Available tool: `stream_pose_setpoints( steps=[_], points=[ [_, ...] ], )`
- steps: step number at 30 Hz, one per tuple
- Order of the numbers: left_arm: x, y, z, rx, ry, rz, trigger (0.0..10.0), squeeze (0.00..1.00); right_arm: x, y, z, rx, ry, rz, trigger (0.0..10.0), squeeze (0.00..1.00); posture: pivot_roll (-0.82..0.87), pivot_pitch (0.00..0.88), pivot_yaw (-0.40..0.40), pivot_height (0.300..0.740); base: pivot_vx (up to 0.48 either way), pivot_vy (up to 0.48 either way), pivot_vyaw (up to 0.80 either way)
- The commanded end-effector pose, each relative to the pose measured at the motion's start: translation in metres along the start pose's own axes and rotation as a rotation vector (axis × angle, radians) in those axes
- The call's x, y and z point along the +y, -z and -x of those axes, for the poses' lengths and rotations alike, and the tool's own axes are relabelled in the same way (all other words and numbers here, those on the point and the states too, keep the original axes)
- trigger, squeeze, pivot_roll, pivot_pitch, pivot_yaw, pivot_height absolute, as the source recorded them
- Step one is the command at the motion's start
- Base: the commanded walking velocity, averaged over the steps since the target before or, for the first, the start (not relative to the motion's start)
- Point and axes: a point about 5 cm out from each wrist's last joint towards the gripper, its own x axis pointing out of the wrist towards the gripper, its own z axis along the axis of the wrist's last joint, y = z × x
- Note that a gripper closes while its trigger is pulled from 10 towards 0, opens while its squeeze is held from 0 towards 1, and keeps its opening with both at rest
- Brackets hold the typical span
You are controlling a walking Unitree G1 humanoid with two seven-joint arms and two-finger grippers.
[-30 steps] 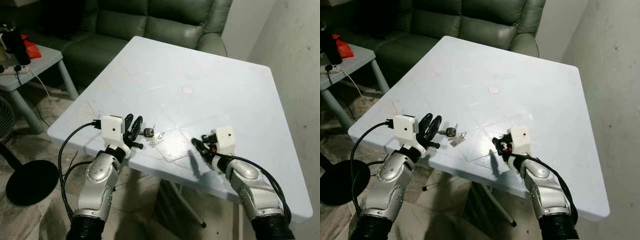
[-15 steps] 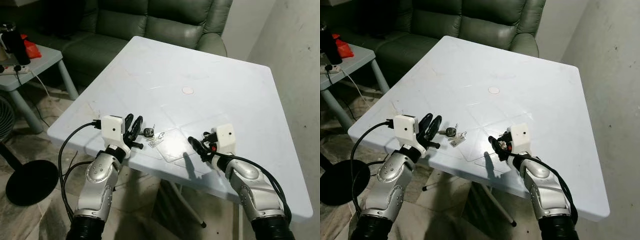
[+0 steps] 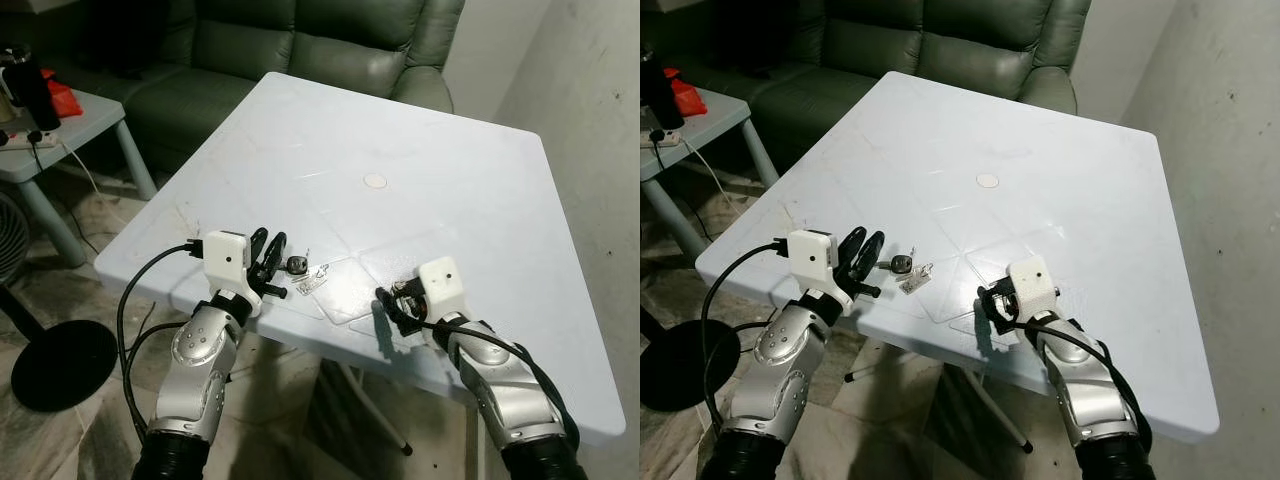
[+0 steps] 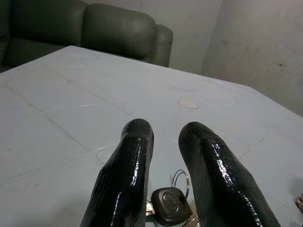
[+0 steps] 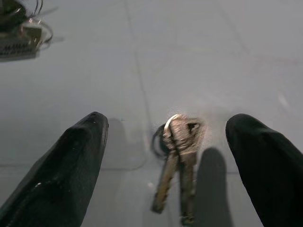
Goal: Hang keys on a hook
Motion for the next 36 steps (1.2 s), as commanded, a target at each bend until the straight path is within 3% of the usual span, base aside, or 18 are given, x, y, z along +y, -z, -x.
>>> stream_pose_setpoints(
  steps=[1, 6, 9, 15, 26, 27, 28, 29, 31, 33, 34, 36],
  points=[
    [-0.002, -0.003, -0.001, -0.007, 0.006, -0.009, 10.0, 0.00, -0.001, 0.006, 0.001, 0.036, 0.001, 0.002, 10.0, 0.00, -0.04, 0.048, -0.105, 0.740, 0.000, 0.000, 0.00],
    [-0.007, 0.000, 0.001, 0.004, 0.030, -0.007, 10.0, 0.00, -0.003, 0.006, 0.001, 0.037, 0.010, -0.003, 10.0, 0.00, -0.04, 0.047, -0.106, 0.740, 0.000, 0.000, 0.00],
    [-0.030, 0.007, 0.002, 0.031, 0.131, 0.006, 10.0, 0.00, -0.003, 0.004, 0.000, 0.031, 0.015, -0.006, 10.0, 0.00, -0.03, 0.051, -0.106, 0.740, 0.000, 0.000, 0.00],
    [-0.052, 0.015, 0.006, 0.056, 0.205, 0.031, 10.0, 0.00, -0.004, 0.001, 0.001, 0.014, 0.026, -0.003, 10.0, 0.00, -0.04, 0.051, -0.105, 0.740, 0.000, 0.000, 0.00],
    [-0.055, 0.015, 0.010, 0.066, 0.211, 0.047, 10.0, 0.00, -0.004, -0.001, 0.001, 0.011, 0.040, -0.031, 10.0, 0.00, -0.04, 0.071, -0.105, 0.740, 0.000, 0.000, 0.00],
    [-0.055, 0.015, 0.010, 0.067, 0.209, 0.048, 10.0, 0.00, -0.001, -0.002, -0.001, 0.006, 0.041, -0.070, 7.7, 0.00, -0.04, 0.072, -0.107, 0.740, 0.000, 0.000, 0.00],
    [-0.055, 0.015, 0.010, 0.068, 0.208, 0.048, 10.0, 0.00, 0.000, -0.003, -0.002, 0.003, 0.043, -0.084, 7.7, 0.00, -0.04, 0.074, -0.109, 0.740, 0.000, 0.000, 0.00],
    [-0.055, 0.015, 0.010, 0.068, 0.208, 0.049, 10.0, 0.00, 0.002, -0.003, -0.003, 0.004, 0.041, -0.094, 5.6, 0.00, -0.04, 0.075, -0.110, 0.740, 0.000, 0.000, 0.00],
    [-0.056, 0.015, 0.010, 0.068, 0.206, 0.052, 10.0, 0.00, 0.010, -0.004, -0.006, 0.005, 0.037, -0.113, 4.2, 0.00, -0.04, 0.076, -0.111, 0.740, 0.000, 0.000, 0.00],
    [-0.056, 0.015, 0.010, 0.068, 0.205, 0.053, 10.0, 0.00, 0.012, -0.003, -0.008, 0.008, 0.041, -0.128, 4.1, 0.00, -0.04, 0.078, -0.113, 0.740, 0.000, 0.000, 0.00],
    [-0.057, 0.015, 0.010, 0.067, 0.203, 0.054, 10.0, 0.00, 0.017, -0.003, -0.010, 0.004, 0.047, -0.144, 1.5, 0.00, -0.04, 0.078, -0.114, 0.740, 0.000, 0.000, 0.00],
    [-0.057, 0.014, 0.010, 0.066, 0.202, 0.055, 10.0, 0.00, 0.020, -0.002, -0.011, 0.009, 0.048, -0.143, 2.1, 0.00, -0.04, 0.078, -0.114, 0.740, 0.000, 0.000, 0.00]
  ],
)
